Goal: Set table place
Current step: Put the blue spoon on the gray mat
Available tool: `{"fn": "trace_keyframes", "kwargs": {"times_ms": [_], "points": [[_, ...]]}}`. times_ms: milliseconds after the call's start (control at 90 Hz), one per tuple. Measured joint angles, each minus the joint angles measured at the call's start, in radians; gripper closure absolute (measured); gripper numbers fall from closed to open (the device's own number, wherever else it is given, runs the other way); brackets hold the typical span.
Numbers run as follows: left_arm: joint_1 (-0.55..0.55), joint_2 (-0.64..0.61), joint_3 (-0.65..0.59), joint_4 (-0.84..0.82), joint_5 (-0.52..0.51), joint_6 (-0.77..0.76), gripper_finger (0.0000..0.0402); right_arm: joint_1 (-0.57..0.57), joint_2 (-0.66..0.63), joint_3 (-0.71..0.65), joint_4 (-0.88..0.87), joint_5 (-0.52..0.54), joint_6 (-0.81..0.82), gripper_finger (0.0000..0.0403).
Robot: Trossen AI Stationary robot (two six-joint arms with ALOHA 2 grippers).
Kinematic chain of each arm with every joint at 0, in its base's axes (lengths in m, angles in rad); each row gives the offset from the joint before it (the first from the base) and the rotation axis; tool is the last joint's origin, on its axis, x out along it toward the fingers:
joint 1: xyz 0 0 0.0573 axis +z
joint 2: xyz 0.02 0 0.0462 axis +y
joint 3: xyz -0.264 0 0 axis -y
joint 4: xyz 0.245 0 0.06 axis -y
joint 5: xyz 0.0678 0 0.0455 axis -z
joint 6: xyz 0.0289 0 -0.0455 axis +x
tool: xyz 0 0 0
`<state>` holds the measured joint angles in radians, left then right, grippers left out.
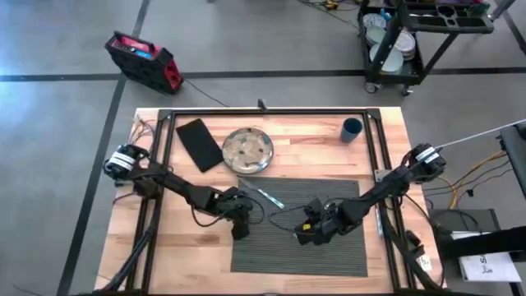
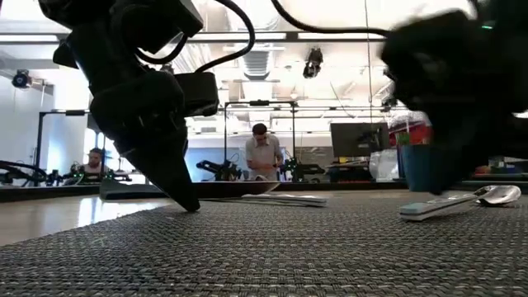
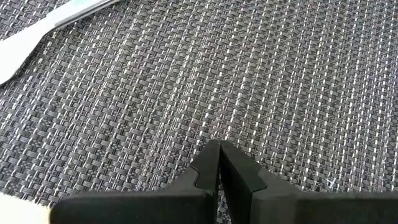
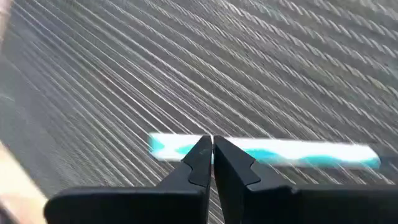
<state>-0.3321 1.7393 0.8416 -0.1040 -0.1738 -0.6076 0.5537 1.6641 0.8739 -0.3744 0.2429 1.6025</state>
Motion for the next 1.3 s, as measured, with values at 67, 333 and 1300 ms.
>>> {"fn": "trace_keyframes", "kwargs": {"times_ms": [67, 333, 1300], "points": [[0.0, 0.0, 0.0, 0.0, 0.0, 0.005, 0.0402, 0.033, -0.009, 0.0, -0.03, -0.011, 0.044, 0.0403], [0.0, 0.0, 0.0, 0.0, 0.0, 0.005, 0.0402, 0.116, -0.026, 0.0, -0.062, 0.092, 0.223, 0.0403], [0.0, 0.0, 0.0, 0.0, 0.0, 0.015, 0.0402, 0.038, -0.038, -0.014, -0.373, 0.125, 0.345, 0.0403]]}}
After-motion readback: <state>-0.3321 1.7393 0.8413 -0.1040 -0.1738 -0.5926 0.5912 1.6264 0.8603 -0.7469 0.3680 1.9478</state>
